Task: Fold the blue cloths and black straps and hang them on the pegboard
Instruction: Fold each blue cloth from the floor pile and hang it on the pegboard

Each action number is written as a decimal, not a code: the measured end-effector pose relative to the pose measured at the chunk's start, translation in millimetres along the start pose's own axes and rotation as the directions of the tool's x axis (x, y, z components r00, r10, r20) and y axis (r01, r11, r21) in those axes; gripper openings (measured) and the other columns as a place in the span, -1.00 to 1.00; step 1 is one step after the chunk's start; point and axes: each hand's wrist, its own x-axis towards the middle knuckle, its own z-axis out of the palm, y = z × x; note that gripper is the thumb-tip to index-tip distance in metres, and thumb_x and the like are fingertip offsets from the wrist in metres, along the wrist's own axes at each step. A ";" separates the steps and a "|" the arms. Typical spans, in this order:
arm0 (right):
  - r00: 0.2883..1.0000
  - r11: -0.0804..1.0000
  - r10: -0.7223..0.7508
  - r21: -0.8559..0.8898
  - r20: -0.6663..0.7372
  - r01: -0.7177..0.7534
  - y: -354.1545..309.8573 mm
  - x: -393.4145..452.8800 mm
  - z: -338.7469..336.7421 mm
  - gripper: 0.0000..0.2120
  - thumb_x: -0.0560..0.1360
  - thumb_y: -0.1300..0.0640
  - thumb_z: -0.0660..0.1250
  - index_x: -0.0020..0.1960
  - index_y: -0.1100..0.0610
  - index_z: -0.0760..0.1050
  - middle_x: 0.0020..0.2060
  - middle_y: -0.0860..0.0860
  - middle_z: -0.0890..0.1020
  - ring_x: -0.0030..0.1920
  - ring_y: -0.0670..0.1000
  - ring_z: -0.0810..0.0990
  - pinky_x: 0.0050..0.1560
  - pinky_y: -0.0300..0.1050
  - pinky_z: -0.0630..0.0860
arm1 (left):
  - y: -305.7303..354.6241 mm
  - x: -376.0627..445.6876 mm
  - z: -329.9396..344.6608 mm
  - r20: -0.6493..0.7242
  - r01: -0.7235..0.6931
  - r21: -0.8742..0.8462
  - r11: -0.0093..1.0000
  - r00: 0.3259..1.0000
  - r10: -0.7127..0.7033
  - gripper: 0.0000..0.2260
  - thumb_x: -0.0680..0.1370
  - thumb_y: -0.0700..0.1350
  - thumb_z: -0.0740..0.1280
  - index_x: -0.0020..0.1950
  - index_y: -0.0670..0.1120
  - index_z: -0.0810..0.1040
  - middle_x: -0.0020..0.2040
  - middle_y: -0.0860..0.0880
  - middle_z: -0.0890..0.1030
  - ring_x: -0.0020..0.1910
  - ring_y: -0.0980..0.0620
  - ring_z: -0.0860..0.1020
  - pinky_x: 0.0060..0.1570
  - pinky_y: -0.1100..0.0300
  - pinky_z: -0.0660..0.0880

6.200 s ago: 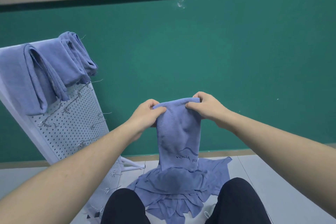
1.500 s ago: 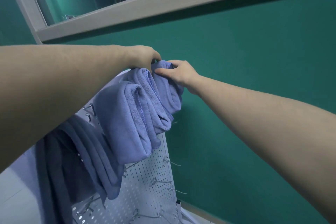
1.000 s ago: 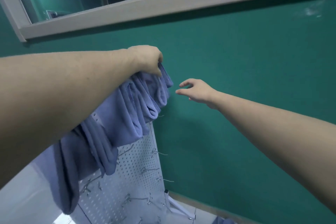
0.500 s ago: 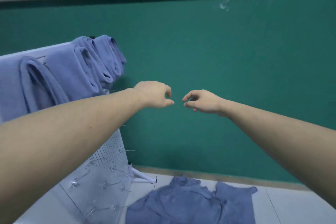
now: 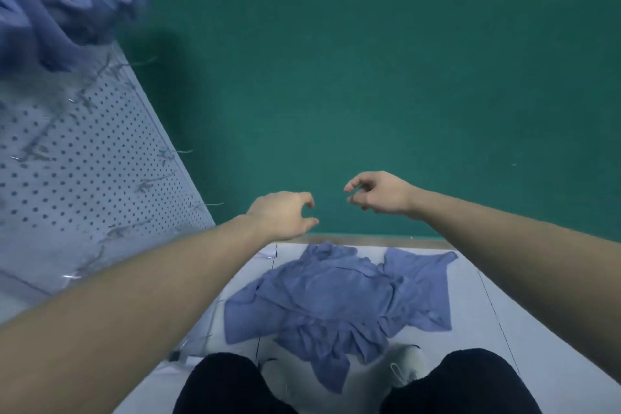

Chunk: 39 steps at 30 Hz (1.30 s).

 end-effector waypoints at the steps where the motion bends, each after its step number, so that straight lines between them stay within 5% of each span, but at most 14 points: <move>1: 1.000 1.000 0.018 0.003 0.017 -0.018 11.8 10.0 10.0 -0.84 0.56 0.15 0.37 0.14 0.06 0.56 -0.23 -0.03 0.57 -0.27 -0.05 0.52 -0.38 -0.40 0.38 | -4.3 9.4 15.4 0.005 0.012 -0.034 0.999 1.000 -0.012 -0.62 0.59 0.21 0.27 0.38 0.15 0.43 0.29 0.08 0.57 0.23 -0.01 0.55 0.12 0.11 0.49; 7: 0.988 0.992 0.126 0.005 0.089 -0.127 97.2 73.7 78.0 -0.76 0.56 0.15 0.37 0.22 0.08 0.58 -0.07 -0.05 0.62 -0.22 -0.13 0.54 -0.30 -0.46 0.36 | -32.6 71.6 119.0 0.056 0.091 -0.262 0.961 0.995 -0.079 -0.68 0.60 0.08 0.30 0.34 0.06 0.49 0.25 0.07 0.58 0.14 -0.05 0.57 0.11 0.11 0.49; 11: 0.971 0.975 0.222 -0.023 0.087 -0.221 162.0 103.6 128.1 -0.80 0.55 0.19 0.34 0.16 0.07 0.60 -0.27 -0.14 0.53 -0.36 -0.18 0.41 -0.42 -0.50 0.32 | -49.2 111.3 203.8 0.151 0.177 -0.411 0.894 0.981 -0.125 -0.75 0.59 -0.09 0.33 0.28 0.00 0.53 0.18 0.02 0.61 0.01 -0.04 0.56 0.06 0.14 0.50; 16: 0.927 0.955 0.272 -0.190 0.256 -0.228 238.3 124.3 191.1 -0.78 0.55 0.15 0.29 0.16 -0.06 0.56 0.16 -0.02 0.61 0.08 0.03 0.58 0.07 -0.24 0.46 | -60.7 149.0 311.3 0.260 0.223 -0.505 0.834 0.960 -0.099 -0.73 0.57 -0.27 0.33 0.26 -0.09 0.55 0.15 -0.02 0.58 0.19 -0.03 0.55 0.17 0.23 0.38; 20: 0.876 0.935 0.223 -0.347 0.428 -0.068 276.6 128.1 228.4 -0.63 0.61 0.07 0.29 0.41 -0.03 0.43 0.38 -0.04 0.48 0.35 0.04 0.46 0.13 -0.24 0.33 | -58.5 164.9 373.4 0.305 0.262 -0.528 0.808 0.946 -0.108 -0.78 0.58 -0.22 0.33 0.22 -0.05 0.53 0.17 -0.03 0.57 0.20 -0.05 0.53 0.26 0.05 0.45; 24: 0.883 0.909 0.201 -0.417 0.424 -0.006 307.7 138.3 259.1 -0.42 0.55 -0.02 0.37 0.52 -0.02 0.29 0.43 0.04 0.39 0.42 0.13 0.38 0.32 0.00 0.40 | -49.6 173.5 410.9 0.400 0.199 -0.442 0.875 0.916 -0.006 -0.80 0.65 -0.10 0.26 0.25 -0.09 0.49 0.18 -0.11 0.50 0.21 -0.17 0.50 0.25 -0.12 0.44; 28: 0.906 0.906 0.279 -0.399 0.318 -0.140 330.8 142.5 275.4 -0.55 0.57 0.03 0.30 0.45 -0.05 0.35 0.42 0.03 0.39 0.35 0.15 0.44 0.24 -0.03 0.43 | -56.5 164.0 437.3 0.435 0.119 -0.273 0.955 0.900 0.012 -0.43 0.57 -0.04 0.37 0.54 0.02 0.23 0.47 -0.03 0.27 0.41 -0.19 0.33 0.29 -0.23 0.39; 32: 0.910 0.904 0.297 -0.392 0.291 -0.169 334.0 144.8 274.0 -0.80 0.60 0.08 0.24 0.17 0.06 0.56 0.13 0.06 0.60 0.13 0.15 0.57 0.13 0.00 0.51 | -61.2 160.6 444.4 0.354 0.036 -0.045 0.998 0.935 -0.018 -0.61 0.61 -0.06 0.31 0.42 0.00 0.36 0.38 -0.05 0.36 0.37 -0.17 0.36 0.25 -0.18 0.39; 39: 0.971 0.986 0.144 -0.111 0.192 -0.124 306.4 128.2 238.5 -0.93 0.64 0.17 0.17 0.05 0.08 0.43 -0.12 0.01 0.58 -0.16 0.08 0.50 -0.22 -0.16 0.35 | -72.8 155.2 409.5 0.260 0.197 -0.397 0.897 0.961 -0.096 -0.89 0.62 -0.10 0.23 0.00 -0.03 0.54 -0.04 -0.05 0.64 -0.04 -0.12 0.58 -0.01 0.03 0.49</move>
